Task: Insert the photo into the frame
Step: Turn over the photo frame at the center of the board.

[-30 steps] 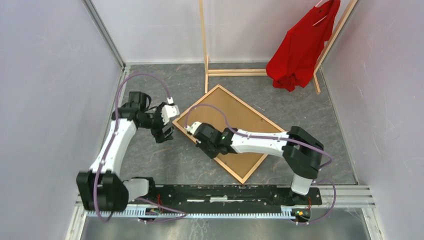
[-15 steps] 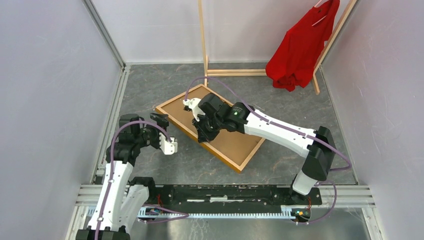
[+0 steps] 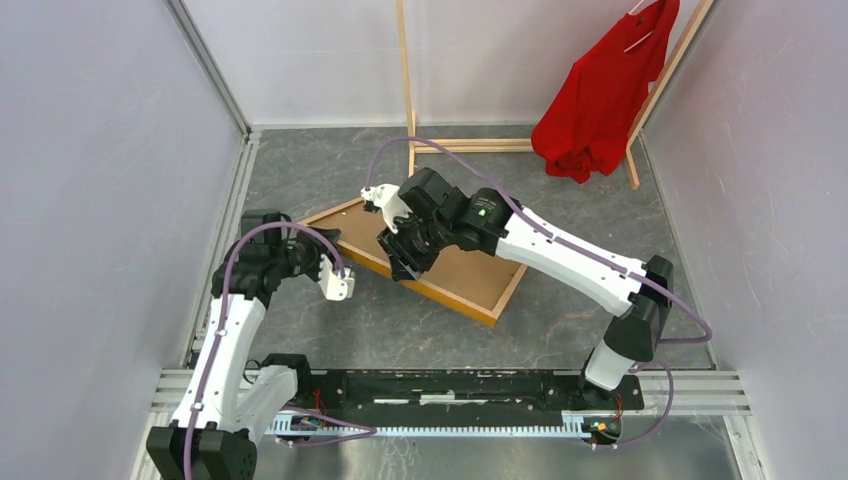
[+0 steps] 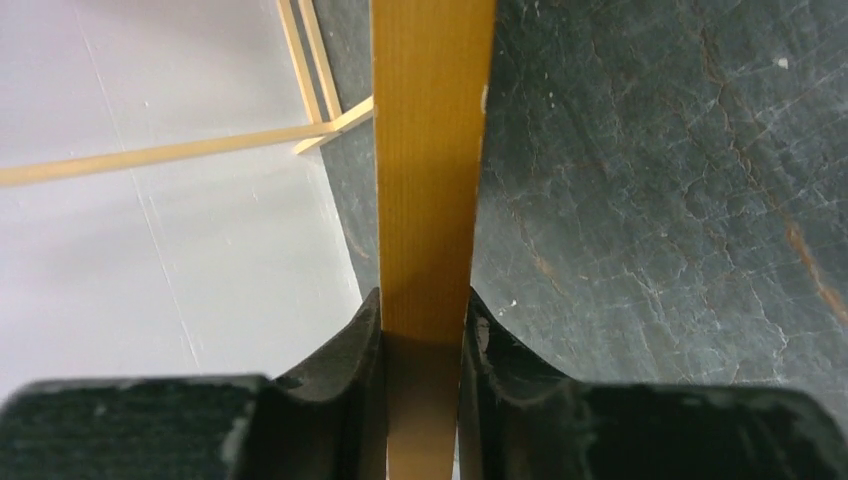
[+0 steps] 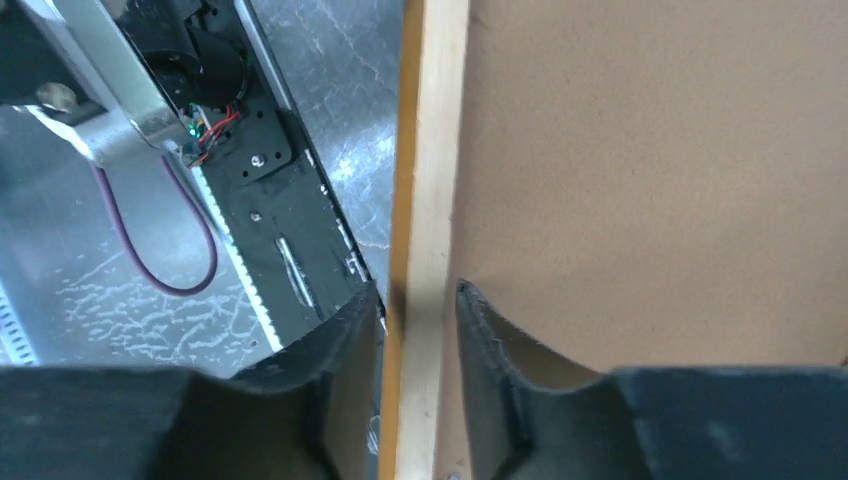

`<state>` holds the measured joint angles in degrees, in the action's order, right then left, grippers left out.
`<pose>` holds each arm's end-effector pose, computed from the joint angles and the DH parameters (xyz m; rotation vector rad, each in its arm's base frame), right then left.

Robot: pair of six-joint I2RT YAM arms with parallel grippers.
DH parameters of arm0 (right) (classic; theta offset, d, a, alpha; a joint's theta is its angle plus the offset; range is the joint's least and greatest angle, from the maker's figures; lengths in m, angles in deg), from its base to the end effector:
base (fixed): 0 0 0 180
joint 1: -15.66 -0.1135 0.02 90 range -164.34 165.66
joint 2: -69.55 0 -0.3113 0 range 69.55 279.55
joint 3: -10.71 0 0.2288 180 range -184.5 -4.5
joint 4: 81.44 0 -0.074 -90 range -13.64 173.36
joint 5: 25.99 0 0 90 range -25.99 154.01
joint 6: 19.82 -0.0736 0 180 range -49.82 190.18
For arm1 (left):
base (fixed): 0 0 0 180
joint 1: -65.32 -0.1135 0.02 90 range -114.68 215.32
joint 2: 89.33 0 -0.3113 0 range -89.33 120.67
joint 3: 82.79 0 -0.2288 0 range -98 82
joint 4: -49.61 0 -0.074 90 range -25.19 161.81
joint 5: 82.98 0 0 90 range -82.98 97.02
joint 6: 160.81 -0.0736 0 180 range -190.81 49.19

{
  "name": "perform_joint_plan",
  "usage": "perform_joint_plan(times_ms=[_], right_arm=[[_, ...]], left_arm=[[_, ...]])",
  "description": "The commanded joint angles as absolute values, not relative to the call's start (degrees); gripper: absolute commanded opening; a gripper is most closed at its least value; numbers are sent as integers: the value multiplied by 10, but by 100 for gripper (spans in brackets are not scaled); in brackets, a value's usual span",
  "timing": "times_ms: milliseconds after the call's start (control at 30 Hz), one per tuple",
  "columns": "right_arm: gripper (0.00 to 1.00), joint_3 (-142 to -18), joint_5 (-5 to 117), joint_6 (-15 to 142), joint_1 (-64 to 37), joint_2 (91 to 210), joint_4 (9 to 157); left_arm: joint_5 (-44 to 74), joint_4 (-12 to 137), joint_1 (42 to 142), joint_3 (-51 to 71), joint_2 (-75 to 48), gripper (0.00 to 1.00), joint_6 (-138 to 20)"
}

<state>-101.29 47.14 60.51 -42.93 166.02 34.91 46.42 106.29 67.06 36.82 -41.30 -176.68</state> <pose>0.1756 0.3286 0.3765 -1.1926 2.2708 0.8642 0.1275 -0.0506 0.3025 1.9055 0.9970 0.2383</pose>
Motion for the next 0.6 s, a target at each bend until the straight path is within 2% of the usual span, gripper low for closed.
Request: perform_joint_plan(times_ms=[0,167,367,567], right_arm=[[52,-1081,508,668,-434,1636,348],[68,-1075,597,735,-441,1608,319],[72,-1021,750,772,-495,1593,306],[72,-975,818,803,-505,1598,334]], left_arm=[[491,1111,672,293,-386,14,-1741],[490,1156,672,241,-364,11,-1697],[493,1183,672,212,-349,10,-1676],[498,1183,672,203,-348,9,-1665]])
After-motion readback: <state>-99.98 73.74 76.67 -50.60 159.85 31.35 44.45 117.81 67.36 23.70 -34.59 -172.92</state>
